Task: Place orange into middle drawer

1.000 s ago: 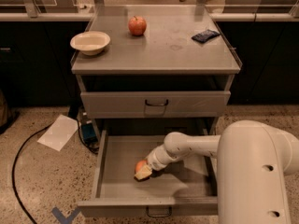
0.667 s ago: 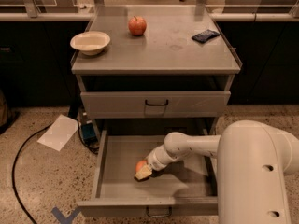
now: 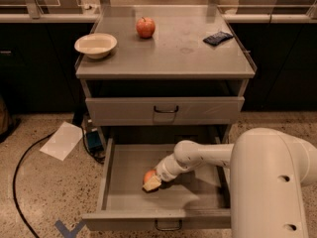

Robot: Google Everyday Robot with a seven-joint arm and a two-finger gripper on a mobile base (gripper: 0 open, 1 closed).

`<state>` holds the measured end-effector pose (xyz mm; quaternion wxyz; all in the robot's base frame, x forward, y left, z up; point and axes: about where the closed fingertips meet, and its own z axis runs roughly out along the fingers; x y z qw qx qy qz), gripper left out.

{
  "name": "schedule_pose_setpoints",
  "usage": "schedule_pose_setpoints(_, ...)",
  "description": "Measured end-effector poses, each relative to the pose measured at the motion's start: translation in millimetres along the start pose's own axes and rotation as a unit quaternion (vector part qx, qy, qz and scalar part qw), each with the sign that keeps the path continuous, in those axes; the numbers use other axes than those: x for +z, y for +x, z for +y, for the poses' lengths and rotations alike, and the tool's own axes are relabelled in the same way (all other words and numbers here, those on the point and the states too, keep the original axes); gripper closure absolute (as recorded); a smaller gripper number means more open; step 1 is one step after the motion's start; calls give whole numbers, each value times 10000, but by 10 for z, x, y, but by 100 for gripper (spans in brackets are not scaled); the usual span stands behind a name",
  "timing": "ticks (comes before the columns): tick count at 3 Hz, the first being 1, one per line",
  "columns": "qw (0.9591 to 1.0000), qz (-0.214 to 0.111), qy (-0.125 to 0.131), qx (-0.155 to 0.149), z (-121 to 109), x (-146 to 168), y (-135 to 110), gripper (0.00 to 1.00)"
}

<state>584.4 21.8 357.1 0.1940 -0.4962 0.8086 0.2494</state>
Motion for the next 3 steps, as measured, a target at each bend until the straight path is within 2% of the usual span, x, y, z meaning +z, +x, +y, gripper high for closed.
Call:
schedule_pose_setpoints(1,10000,0,0,0,0,0,0,12)
schedule_pose_setpoints(2,10000,0,-1,0,0,1,0,0)
schedule_pose_setpoints(3,10000,0,-1,0,0,1,0,0)
